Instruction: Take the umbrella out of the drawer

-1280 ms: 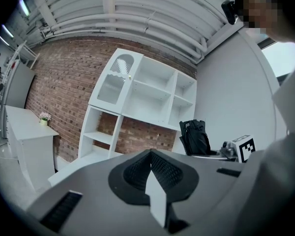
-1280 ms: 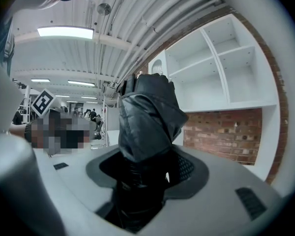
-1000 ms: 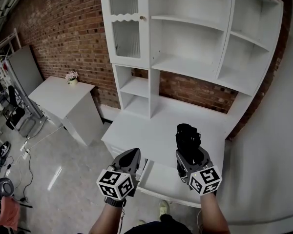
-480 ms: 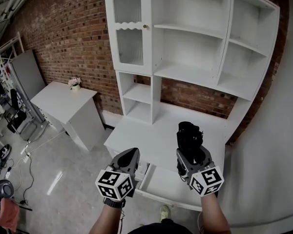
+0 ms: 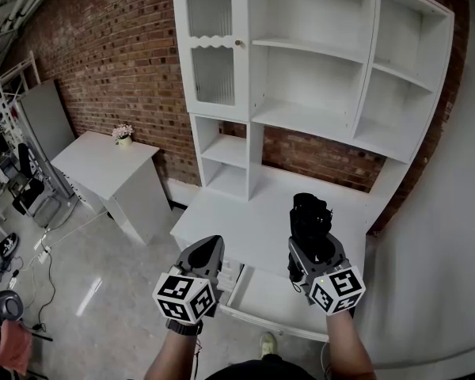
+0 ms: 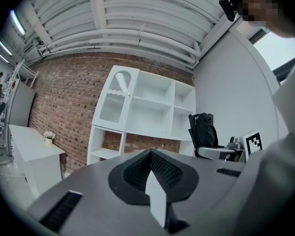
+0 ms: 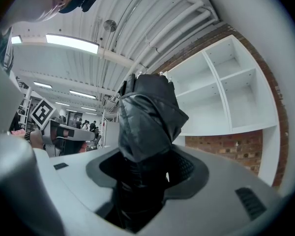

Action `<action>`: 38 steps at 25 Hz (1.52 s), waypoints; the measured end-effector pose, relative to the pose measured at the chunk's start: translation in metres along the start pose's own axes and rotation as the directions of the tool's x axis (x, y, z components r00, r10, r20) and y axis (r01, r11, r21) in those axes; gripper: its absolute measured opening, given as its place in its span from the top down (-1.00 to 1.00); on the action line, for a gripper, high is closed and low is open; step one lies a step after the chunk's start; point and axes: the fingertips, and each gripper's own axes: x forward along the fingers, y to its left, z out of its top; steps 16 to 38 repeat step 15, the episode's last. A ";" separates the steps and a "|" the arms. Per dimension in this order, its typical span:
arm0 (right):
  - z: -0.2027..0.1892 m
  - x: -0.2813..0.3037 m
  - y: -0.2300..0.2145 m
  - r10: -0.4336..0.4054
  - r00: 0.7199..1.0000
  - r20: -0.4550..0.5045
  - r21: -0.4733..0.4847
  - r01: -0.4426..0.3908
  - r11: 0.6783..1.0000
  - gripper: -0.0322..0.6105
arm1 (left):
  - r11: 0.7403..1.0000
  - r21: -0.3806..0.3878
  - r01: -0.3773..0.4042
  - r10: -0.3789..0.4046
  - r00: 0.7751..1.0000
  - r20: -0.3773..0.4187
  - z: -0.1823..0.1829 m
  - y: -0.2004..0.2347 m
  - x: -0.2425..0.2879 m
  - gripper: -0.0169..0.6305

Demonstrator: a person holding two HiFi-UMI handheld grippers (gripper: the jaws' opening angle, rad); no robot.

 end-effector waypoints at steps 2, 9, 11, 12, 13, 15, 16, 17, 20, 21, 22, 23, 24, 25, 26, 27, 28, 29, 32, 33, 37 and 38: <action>0.000 0.000 0.001 0.003 1.000 0.002 0.000 -0.003 1.000 0.22 | 1.000 -0.001 -0.001 0.001 1.000 0.003 0.000 0.000 -0.001 0.93; -0.002 -0.001 0.003 0.006 1.000 0.003 0.003 -0.006 1.000 0.22 | 1.000 -0.007 -0.005 0.005 1.000 0.006 -0.001 0.001 -0.002 0.93; -0.001 -0.001 0.003 0.007 1.000 0.006 0.002 -0.007 1.000 0.22 | 1.000 -0.003 -0.006 0.006 1.000 0.008 -0.001 0.000 -0.002 0.93; -0.001 -0.002 0.003 0.007 1.000 0.007 0.002 -0.007 1.000 0.22 | 1.000 -0.002 -0.006 0.006 1.000 0.008 -0.001 0.000 -0.002 0.93; -0.001 -0.002 0.003 0.007 1.000 0.008 0.002 -0.007 1.000 0.22 | 1.000 -0.002 -0.007 0.007 1.000 0.009 -0.001 0.000 -0.002 0.93; -0.001 -0.002 0.003 0.007 1.000 0.008 0.002 -0.007 1.000 0.22 | 1.000 -0.002 -0.007 0.007 1.000 0.009 -0.002 -0.001 -0.003 0.93; -0.001 -0.002 0.003 0.007 1.000 0.008 0.002 -0.007 1.000 0.22 | 1.000 -0.002 -0.007 0.007 1.000 0.009 -0.002 -0.001 -0.003 0.93; -0.001 -0.002 0.003 0.007 1.000 0.008 0.002 -0.007 1.000 0.22 | 1.000 -0.002 -0.007 0.007 1.000 0.009 -0.002 -0.001 -0.003 0.93; -0.001 -0.002 0.003 0.007 1.000 0.008 0.002 -0.007 1.000 0.22 | 1.000 -0.002 -0.007 0.007 1.000 0.009 -0.002 -0.001 -0.003 0.93; -0.001 -0.002 0.003 0.007 1.000 0.008 0.002 -0.007 1.000 0.22 | 1.000 -0.002 -0.007 0.007 1.000 0.009 -0.002 -0.001 -0.003 0.93; -0.001 -0.002 0.003 0.007 1.000 0.008 0.002 -0.007 1.000 0.22 | 1.000 -0.002 -0.007 0.007 1.000 0.009 -0.002 -0.001 -0.003 0.93; -0.001 -0.002 0.003 0.007 1.000 0.008 0.002 -0.007 1.000 0.22 | 1.000 -0.002 -0.007 0.007 1.000 0.009 -0.002 -0.001 -0.003 0.93; -0.001 -0.002 0.003 0.007 1.000 0.008 0.002 -0.007 1.000 0.22 | 1.000 -0.002 -0.007 0.007 1.000 0.009 -0.002 -0.001 -0.003 0.93; -0.001 -0.002 0.003 0.007 1.000 0.008 0.002 -0.007 1.000 0.22 | 1.000 -0.002 -0.007 0.007 1.000 0.009 -0.002 -0.001 -0.003 0.93; -0.001 -0.002 0.003 0.007 1.000 0.008 0.002 -0.007 1.000 0.22 | 1.000 -0.002 -0.007 0.007 1.000 0.009 -0.002 -0.001 -0.003 0.93; -0.001 -0.002 0.003 0.007 1.000 0.008 0.002 -0.007 1.000 0.22 | 1.000 -0.002 -0.007 0.007 1.000 0.009 -0.002 -0.001 -0.003 0.93; -0.001 -0.002 0.003 0.007 1.000 0.008 0.002 -0.007 1.000 0.22 | 1.000 -0.002 -0.007 0.007 1.000 0.009 -0.002 -0.001 -0.003 0.93; -0.001 -0.002 0.003 0.007 1.000 0.008 0.002 -0.007 1.000 0.22 | 1.000 -0.002 -0.007 0.007 1.000 0.009 -0.002 -0.001 -0.003 0.93; -0.001 -0.002 0.003 0.007 1.000 0.008 0.002 -0.007 1.000 0.22 | 1.000 -0.002 -0.007 0.007 1.000 0.009 -0.002 -0.001 -0.003 0.93; -0.001 -0.002 0.003 0.007 1.000 0.008 0.002 -0.007 1.000 0.22 | 1.000 -0.002 -0.007 0.007 1.000 0.009 -0.002 -0.001 -0.003 0.93; -0.001 -0.002 0.003 0.007 1.000 0.008 0.002 -0.007 1.000 0.22 | 1.000 -0.002 -0.007 0.007 1.000 0.009 -0.002 -0.001 -0.003 0.93; -0.001 -0.002 0.003 0.007 1.000 0.008 0.002 -0.007 1.000 0.22 | 1.000 -0.002 -0.007 0.007 1.000 0.009 -0.002 -0.001 -0.003 0.93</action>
